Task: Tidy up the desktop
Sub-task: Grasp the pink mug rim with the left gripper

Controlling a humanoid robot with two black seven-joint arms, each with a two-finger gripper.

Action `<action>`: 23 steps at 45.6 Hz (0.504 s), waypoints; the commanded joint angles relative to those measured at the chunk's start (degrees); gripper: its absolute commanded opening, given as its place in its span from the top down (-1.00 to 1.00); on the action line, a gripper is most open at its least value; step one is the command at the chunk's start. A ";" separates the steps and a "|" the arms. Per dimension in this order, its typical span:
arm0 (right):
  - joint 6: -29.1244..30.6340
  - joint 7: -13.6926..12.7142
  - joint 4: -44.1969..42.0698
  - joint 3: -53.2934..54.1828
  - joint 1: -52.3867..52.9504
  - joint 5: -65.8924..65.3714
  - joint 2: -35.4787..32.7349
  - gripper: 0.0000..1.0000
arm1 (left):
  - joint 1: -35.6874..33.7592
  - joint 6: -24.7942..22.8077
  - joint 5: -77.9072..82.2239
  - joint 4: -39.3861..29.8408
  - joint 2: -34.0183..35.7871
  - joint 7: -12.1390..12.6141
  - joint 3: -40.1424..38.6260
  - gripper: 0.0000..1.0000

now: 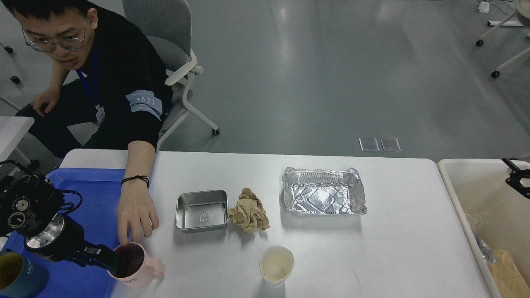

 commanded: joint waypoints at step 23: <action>0.00 -0.01 0.00 0.02 -0.26 -0.01 0.26 -1.00 | 0.22 0.00 -0.03 0.00 -1.32 -0.18 0.02 -0.80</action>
